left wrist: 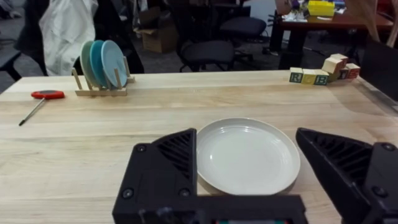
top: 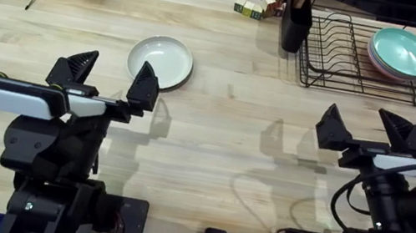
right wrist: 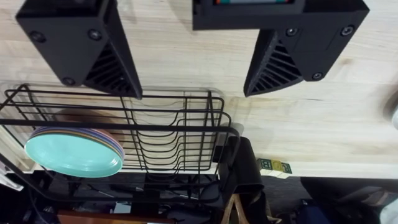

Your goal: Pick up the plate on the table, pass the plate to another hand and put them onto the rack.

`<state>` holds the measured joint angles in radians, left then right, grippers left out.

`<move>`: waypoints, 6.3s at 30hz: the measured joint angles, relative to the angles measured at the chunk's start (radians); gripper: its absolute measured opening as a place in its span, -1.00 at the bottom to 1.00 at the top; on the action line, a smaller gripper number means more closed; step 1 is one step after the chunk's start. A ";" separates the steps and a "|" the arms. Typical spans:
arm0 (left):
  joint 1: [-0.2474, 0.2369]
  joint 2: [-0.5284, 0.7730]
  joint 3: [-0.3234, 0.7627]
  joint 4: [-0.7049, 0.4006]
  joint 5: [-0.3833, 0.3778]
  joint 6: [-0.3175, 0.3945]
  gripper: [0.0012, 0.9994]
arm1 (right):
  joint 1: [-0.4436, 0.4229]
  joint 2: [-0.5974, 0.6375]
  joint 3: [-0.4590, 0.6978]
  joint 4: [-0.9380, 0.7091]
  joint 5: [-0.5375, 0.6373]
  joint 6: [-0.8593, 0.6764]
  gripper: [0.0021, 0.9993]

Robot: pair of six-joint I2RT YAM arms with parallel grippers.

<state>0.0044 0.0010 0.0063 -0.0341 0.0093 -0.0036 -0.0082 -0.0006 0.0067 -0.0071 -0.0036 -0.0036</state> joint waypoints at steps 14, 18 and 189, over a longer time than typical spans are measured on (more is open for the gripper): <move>0.000 0.000 0.000 -0.044 0.000 0.004 0.99 | -0.002 0.000 0.003 -0.021 0.003 0.000 0.99; 0.000 0.000 0.000 -0.044 -0.002 0.004 0.99 | -0.002 0.000 0.003 -0.020 0.003 0.000 0.99; 0.190 1.771 1.331 -0.740 0.144 -0.031 -0.92 | -0.002 1.202 1.281 -0.808 -0.019 0.053 0.99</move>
<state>0.1947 1.7715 1.3373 -0.7738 0.1531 -0.0341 -0.0097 1.2015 1.2881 -0.8154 -0.0231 0.0490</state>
